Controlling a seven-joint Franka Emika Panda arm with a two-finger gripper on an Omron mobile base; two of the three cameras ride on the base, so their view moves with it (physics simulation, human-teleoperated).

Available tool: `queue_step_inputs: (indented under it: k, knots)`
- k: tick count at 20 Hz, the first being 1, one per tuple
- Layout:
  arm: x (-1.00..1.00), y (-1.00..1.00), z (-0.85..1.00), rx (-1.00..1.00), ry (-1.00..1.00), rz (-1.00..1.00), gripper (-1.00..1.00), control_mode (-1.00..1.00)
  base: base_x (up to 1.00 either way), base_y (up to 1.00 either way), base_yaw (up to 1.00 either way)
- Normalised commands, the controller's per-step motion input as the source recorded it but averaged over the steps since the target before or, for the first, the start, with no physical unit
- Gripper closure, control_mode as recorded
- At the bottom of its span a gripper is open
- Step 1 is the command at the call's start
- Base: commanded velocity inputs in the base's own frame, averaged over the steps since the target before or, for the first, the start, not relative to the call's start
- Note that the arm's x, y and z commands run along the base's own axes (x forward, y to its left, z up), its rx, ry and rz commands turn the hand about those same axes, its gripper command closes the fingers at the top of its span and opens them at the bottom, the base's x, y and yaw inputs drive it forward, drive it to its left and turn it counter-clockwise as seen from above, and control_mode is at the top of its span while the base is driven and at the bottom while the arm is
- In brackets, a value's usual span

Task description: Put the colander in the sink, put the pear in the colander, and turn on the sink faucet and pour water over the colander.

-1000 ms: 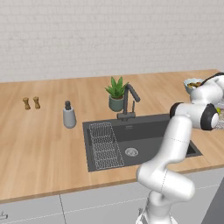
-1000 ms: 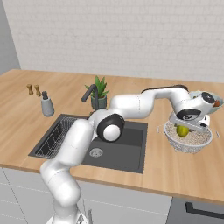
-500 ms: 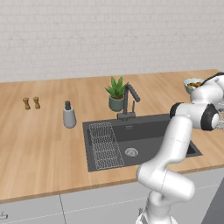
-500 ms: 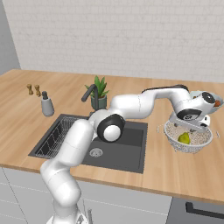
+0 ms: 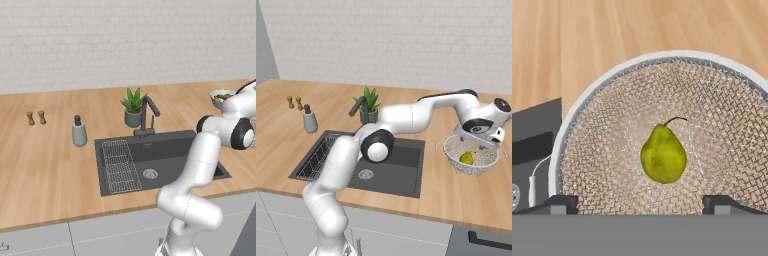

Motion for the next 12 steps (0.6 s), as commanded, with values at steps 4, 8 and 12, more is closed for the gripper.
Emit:
queue_step_inputs:
  k: [4,8,12]
  knots:
    - [-0.64,0.01,0.0,0.01,0.0,-0.5,-1.0,-1.0,0.0,0.0,0.0]
    - [-0.39,0.08,0.0,0.08,0.0,-0.6,-1.0,-1.0,0.0,0.0,0.0]
    - [-0.11,0.02,0.02,0.06,0.18,-0.63,-1.0,-1.0,0.0,0.0,0.0]
